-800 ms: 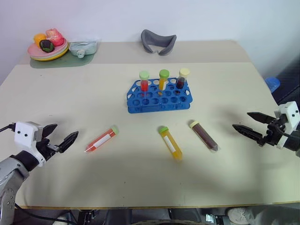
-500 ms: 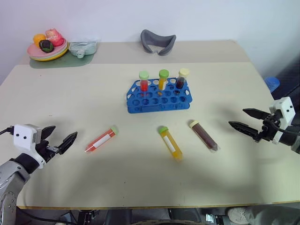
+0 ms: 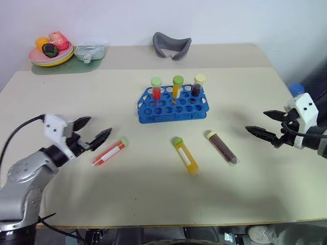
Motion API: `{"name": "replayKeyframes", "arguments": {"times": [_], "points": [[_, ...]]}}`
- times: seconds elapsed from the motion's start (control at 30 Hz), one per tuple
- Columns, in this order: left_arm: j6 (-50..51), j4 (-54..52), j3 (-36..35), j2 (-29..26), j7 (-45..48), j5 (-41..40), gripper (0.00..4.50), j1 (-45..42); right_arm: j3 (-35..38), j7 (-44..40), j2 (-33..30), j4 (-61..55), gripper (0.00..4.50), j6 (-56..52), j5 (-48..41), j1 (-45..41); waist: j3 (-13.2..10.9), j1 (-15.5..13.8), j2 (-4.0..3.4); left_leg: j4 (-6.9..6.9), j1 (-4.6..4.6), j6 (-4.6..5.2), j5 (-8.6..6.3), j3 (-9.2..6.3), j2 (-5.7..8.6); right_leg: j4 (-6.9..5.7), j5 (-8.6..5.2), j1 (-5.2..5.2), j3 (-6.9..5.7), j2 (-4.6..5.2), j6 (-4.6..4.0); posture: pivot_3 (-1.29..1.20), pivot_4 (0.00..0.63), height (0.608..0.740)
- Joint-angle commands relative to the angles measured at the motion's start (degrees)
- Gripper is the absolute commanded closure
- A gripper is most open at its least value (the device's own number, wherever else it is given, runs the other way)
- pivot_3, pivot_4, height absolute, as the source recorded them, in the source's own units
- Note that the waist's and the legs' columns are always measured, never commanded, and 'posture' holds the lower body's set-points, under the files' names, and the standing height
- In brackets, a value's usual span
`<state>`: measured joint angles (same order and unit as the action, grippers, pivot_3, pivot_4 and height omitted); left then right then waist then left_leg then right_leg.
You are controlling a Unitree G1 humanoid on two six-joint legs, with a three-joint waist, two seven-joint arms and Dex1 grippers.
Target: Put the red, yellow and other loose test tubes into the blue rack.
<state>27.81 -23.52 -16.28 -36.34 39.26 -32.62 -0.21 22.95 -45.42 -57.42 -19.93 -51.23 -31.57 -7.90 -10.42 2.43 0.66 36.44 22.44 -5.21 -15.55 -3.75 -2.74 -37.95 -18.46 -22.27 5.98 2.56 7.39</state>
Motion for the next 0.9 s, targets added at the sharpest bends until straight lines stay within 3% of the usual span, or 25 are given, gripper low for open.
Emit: {"name": "replayKeyframes", "arguments": {"times": [0.03, 0.17, 0.23, 0.3, 0.57, 0.9], "points": [[-2.34, -0.21, 6.8, -1.24, 5.31, 1.85, 0.08, -3.82, 0.78, 3.37, -2.83, -9.12, 0.0, -8.87, -2.9, -1.31, 0.0, -0.07, 0.01, 0.01, 0.02, 0.0, 0.0, 0.0, 0.0, 0.01, 0.0, -0.01, 0.0, 0.0, 0.0, 0.0, 0.15, 0.74], [-5.64, 1.31, 12.33, -1.51, 10.89, 3.61, 0.08, -6.59, -2.37, 8.69, -1.77, -14.58, 0.0, -21.34, -6.46, -6.11, 0.0, 0.2, 0.01, 0.01, 0.03, 0.0, 0.0, 0.0, 0.0, 0.02, 0.0, -0.04, 0.0, -0.01, 0.0, 0.0, 0.15, 0.74], [-7.35, 1.77, 16.07, -2.28, 14.99, 4.97, 0.08, -7.97, -4.81, 13.58, 4.45, -14.92, 0.0, -35.33, -8.58, -14.36, 0.0, 0.71, 0.01, 0.0, 0.01, 0.0, 0.0, 0.01, -0.01, -0.01, 0.0, -0.05, 0.02, -0.03, -0.01, 0.0, 0.15, 0.74], [-8.04, 1.85, 18.33, -2.62, 17.26, 5.55, 0.08, -8.55, -7.39, 17.65, 7.84, -15.36, 0.0, -40.93, -10.32, -18.49, 0.01, 0.62, -0.02, 0.05, 0.0, -0.01, 0.01, -0.01, -0.03, -0.06, 0.02, -0.04, 0.03, -0.06, -0.03, 0.0, 0.15, 0.74], [-13.14, -0.1, 22.18, -1.37, 20.36, 7.92, 0.08, -5.36, -14.54, 37.67, 10.64, -9.27, 0.0, -41.27, -21.17, -22.32, 0.0, -0.04, -0.01, 0.0, 0.32, 0.01, 0.0, 0.0, 0.0, 0.06, 0.01, -0.28, 0.01, 0.02, -0.02, 0.0, 0.15, 0.74], [-15.19, -4.31, 23.87, -1.11, 19.29, 9.82, 0.08, 0.48, -19.98, 54.15, 10.34, -1.15, 0.0, -41.27, -35.66, -24.93, 0.0, 0.23, -0.01, 0.03, 0.29, 0.02, -0.01, 0.0, -0.02, -0.01, 0.01, -0.29, 0.01, -0.01, -0.02, 0.0, 0.15, 0.74]]}}
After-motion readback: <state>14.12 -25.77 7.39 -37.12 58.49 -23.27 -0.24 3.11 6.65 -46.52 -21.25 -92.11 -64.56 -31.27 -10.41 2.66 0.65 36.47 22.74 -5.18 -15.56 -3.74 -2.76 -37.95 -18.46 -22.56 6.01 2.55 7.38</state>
